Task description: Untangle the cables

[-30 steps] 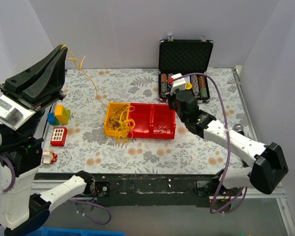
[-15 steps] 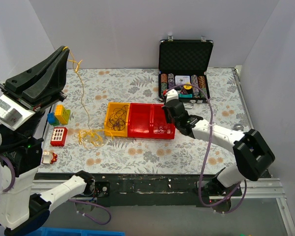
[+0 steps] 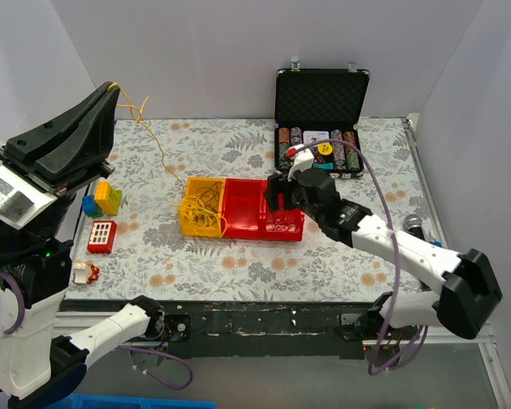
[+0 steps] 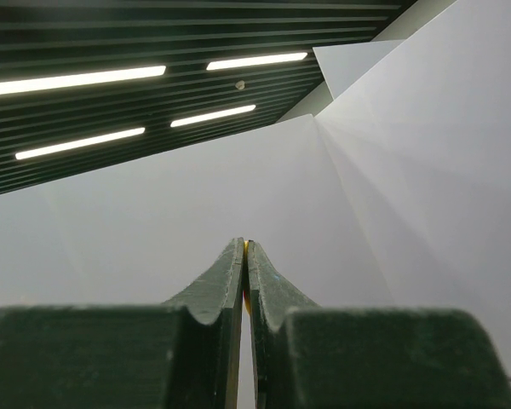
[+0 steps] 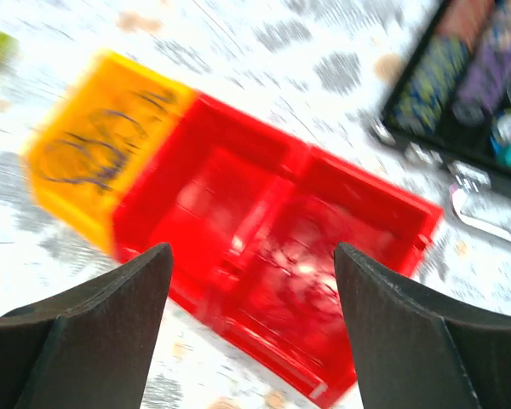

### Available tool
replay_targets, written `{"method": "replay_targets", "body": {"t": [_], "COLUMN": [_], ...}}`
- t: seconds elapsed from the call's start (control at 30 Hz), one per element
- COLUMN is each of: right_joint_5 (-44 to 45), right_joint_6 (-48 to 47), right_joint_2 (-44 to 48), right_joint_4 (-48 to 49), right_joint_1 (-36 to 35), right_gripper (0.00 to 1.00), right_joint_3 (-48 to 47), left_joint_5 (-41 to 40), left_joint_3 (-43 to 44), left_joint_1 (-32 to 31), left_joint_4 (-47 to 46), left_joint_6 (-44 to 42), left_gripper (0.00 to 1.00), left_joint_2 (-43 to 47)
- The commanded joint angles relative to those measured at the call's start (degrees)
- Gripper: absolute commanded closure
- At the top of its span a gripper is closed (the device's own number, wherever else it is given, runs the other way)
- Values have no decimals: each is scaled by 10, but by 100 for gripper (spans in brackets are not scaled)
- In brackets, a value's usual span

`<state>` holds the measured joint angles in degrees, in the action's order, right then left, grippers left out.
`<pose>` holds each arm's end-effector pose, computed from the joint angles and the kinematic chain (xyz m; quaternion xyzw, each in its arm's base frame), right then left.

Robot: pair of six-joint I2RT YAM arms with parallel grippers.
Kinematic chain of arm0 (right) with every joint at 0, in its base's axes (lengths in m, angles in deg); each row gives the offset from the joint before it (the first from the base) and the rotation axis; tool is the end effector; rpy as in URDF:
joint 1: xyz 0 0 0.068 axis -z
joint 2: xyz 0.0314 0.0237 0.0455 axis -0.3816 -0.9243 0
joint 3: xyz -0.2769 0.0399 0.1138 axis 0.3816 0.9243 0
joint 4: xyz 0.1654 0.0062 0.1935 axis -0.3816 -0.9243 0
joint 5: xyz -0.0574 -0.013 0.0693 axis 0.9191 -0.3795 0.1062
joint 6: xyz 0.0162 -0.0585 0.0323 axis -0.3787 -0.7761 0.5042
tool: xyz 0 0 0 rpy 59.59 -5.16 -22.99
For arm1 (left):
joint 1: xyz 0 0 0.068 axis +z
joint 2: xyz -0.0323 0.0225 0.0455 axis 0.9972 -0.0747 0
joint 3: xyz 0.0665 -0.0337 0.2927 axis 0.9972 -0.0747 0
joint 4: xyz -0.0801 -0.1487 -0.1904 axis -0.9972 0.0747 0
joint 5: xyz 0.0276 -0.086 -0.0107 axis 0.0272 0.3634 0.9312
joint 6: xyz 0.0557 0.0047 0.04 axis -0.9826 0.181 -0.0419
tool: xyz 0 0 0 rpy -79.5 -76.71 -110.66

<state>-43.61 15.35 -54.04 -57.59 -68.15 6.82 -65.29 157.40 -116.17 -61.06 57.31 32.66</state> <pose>0.2294 0.2134 0.3141 -0.1488 0.8128 0.1759 0.5350 0.0244 -0.0346 0.6557 0.1696 0.3294 -0.4653 0.8039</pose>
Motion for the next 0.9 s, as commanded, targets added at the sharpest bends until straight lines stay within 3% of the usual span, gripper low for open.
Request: {"method": "replay_targets", "body": {"t": [0.0,0.3,0.53,0.87], "right_joint_5": [-54,-211,-264,-283], "right_joint_6": [-6,56,66,8], "right_joint_2": [83,178,180,129], "right_joint_4": [77,158,207,190], "right_joint_1": [-31,-45,-70,-147], "right_gripper": [15,13,12,11], "right_joint_3": [0,55,67,-15], "left_joint_5": [10,15,22,25], "left_joint_3": [1,-3,2,1], "left_joint_1": [4,5,13,21], "left_joint_4": [10,10,13,17], "left_joint_6": [7,15,23,26], "left_gripper": [100,100,100,100], "left_joint_2": [2,0,0,2]}}
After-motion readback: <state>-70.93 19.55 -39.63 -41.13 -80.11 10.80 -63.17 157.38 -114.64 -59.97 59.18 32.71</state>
